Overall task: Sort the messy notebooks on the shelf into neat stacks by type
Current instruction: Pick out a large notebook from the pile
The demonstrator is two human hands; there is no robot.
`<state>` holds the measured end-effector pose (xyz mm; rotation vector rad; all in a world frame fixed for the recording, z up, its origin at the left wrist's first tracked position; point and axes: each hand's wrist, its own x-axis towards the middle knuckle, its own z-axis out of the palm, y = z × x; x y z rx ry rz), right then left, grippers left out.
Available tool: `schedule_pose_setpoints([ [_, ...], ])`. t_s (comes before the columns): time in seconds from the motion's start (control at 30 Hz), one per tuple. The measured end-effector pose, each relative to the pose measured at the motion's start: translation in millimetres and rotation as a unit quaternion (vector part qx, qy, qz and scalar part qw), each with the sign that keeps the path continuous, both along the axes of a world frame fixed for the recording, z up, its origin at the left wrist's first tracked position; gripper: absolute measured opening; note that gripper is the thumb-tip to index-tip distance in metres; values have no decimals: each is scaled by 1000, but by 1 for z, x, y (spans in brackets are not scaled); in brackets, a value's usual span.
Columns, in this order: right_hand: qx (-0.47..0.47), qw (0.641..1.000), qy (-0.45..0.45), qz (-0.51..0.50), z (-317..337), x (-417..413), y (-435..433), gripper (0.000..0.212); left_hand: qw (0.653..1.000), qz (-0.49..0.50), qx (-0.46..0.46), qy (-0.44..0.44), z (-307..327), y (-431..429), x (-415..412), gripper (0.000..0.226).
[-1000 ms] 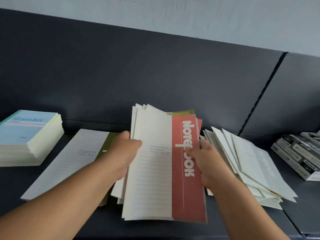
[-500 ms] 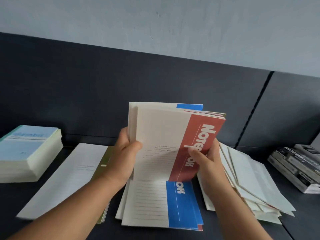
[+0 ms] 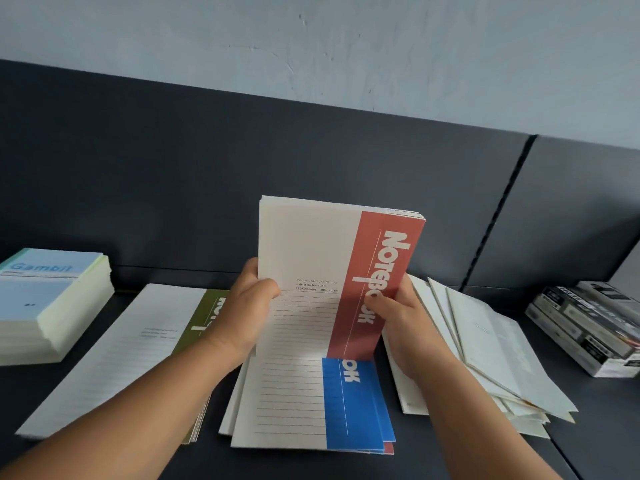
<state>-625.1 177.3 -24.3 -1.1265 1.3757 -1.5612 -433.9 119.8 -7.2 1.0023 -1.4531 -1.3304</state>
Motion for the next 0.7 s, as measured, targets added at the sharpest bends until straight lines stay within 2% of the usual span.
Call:
schedule_pose_setpoints([
  [0.13,-19,997,46,-55,-3,1,-2,21,999,17,-32,-38,-4,0,4,21],
  [0.27,-43,994,51,-84,-1,3,-3,22,994,51,-83,-57,-4,-2,10,21],
  [0.47,-14,995,62,-77,-6,11,-4,24,991,19,-73,-115,-12,-9,22,21],
  [0.7,9,996,74,-55,9,34,-15,15,972,94,-119,-182,3,-20,53,23],
])
